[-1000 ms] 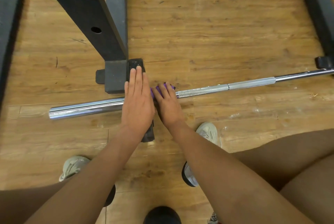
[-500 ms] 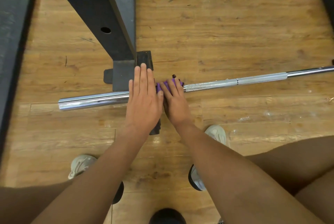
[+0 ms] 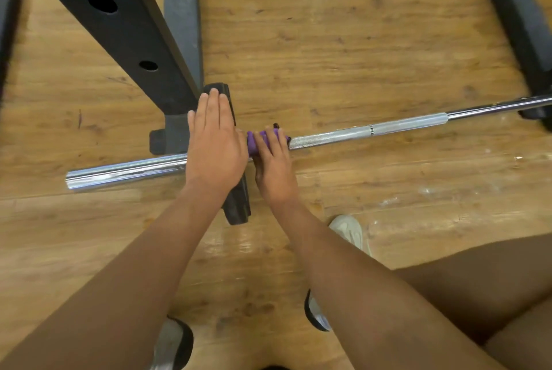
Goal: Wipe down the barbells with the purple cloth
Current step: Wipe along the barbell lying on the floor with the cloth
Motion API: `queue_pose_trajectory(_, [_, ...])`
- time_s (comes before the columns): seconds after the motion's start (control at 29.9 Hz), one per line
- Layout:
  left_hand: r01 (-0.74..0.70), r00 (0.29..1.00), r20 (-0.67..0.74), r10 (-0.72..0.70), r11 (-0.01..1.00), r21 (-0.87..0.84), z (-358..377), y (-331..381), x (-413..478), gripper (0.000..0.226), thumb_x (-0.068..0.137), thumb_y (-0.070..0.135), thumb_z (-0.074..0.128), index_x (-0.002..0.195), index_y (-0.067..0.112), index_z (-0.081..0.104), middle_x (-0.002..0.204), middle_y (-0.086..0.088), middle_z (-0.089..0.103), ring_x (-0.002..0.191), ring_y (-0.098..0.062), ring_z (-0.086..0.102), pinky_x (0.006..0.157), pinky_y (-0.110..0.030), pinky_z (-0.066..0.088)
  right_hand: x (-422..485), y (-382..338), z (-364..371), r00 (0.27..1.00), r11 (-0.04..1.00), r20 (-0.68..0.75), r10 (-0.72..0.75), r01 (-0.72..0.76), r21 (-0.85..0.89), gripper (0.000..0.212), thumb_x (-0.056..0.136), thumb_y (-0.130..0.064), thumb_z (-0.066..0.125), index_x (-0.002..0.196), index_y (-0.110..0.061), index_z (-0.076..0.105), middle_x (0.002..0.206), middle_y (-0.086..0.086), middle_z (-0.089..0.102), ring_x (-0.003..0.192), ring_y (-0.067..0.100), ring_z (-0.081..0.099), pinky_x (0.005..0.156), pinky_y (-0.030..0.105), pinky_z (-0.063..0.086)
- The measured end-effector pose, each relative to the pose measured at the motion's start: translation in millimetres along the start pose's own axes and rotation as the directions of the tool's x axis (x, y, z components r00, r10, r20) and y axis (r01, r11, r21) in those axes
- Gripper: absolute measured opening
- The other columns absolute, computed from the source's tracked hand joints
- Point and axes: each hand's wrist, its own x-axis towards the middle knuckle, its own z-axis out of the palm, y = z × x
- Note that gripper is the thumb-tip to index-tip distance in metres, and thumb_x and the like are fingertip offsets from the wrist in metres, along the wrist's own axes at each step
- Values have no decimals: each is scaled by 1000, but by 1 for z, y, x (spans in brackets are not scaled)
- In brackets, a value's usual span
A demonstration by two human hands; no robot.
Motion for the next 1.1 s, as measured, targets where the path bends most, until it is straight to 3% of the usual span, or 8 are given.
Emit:
queue_pose_trajectory(0.07, [-8, 1000, 0, 8, 1000, -16, -1, -1, 3, 59, 102, 18, 38, 155, -5, 23, 164, -20, 20, 154, -34, 14, 124, -52, 13, 3, 4, 0, 1000, 1000, 8, -15, 14, 21, 54, 95, -6, 63, 147, -8, 49, 154, 17, 43, 149, 40, 27, 121, 46, 27])
queue_pose_trajectory(0.27, [-37, 997, -65, 34, 998, -43, 3, 0, -12, 61, 100, 23, 27, 153, -6, 26, 162, -22, 25, 152, -36, 19, 122, -52, 21, 11, 10, -9, 979, 979, -74, 189, -183, 87, 45, 101, -19, 51, 143, -1, 52, 148, 17, 51, 146, 36, 33, 121, 48, 29])
queue_pose_trajectory(0.43, [-40, 997, -73, 36, 997, -62, 4, 0, -11, 58, 101, 19, 34, 153, -7, 27, 162, -22, 25, 152, -35, 18, 123, -52, 21, 3, 2, -10, 998, 993, -18, 55, -53, 101, 45, 100, -14, 54, 145, -7, 52, 152, 14, 47, 149, 35, 28, 124, 44, 22])
queue_pose_trajectory(0.57, [-29, 997, -78, 23, 996, -82, 5, -2, -3, 59, 100, 20, 33, 152, -7, 30, 162, -22, 27, 152, -36, 20, 123, -53, 20, 14, 30, -34, 965, 971, -117, 233, -223, 91, 44, 102, -17, 49, 144, -3, 52, 152, 17, 46, 148, 38, 28, 123, 46, 23])
queue_pose_trajectory(0.7, [-22, 997, -82, 14, 994, -107, 6, -1, -4, 57, 101, 18, 36, 153, -5, 29, 162, -21, 26, 152, -35, 18, 124, -52, 18, 11, 40, -39, 999, 987, 33, 31, -26, -158, 44, 97, -18, 50, 138, -6, 57, 143, 12, 54, 146, 41, 29, 122, 53, 22])
queue_pose_trajectory(0.87, [-19, 995, -97, 10, 995, -95, 6, 1, -6, 60, 99, 20, 33, 153, -6, 30, 162, -21, 27, 152, -35, 20, 122, -52, 19, 6, 52, -34, 994, 968, 65, -83, 96, -230, 48, 95, -8, 61, 142, -4, 53, 144, 12, 53, 146, 42, 30, 120, 56, 24])
queue_pose_trajectory(1.04, [-11, 995, -104, 2, 996, -93, 8, -1, -6, 57, 101, 18, 37, 153, -4, 30, 163, -19, 26, 152, -33, 19, 123, -52, 17, 12, 47, -35, 997, 962, 36, 69, -57, -266, 60, 87, 0, 65, 145, -8, 50, 147, 13, 49, 149, 42, 24, 124, 50, 21])
queue_pose_trajectory(1.1, [-10, 994, -112, -1, 995, -97, 8, 0, -8, 57, 101, 15, 41, 153, -4, 30, 162, -19, 27, 152, -33, 20, 123, -52, 17, 6, 37, -27, 996, 967, 79, 39, -18, -253, 63, 87, -1, 67, 146, -9, 48, 147, 10, 49, 150, 39, 22, 124, 53, 17])
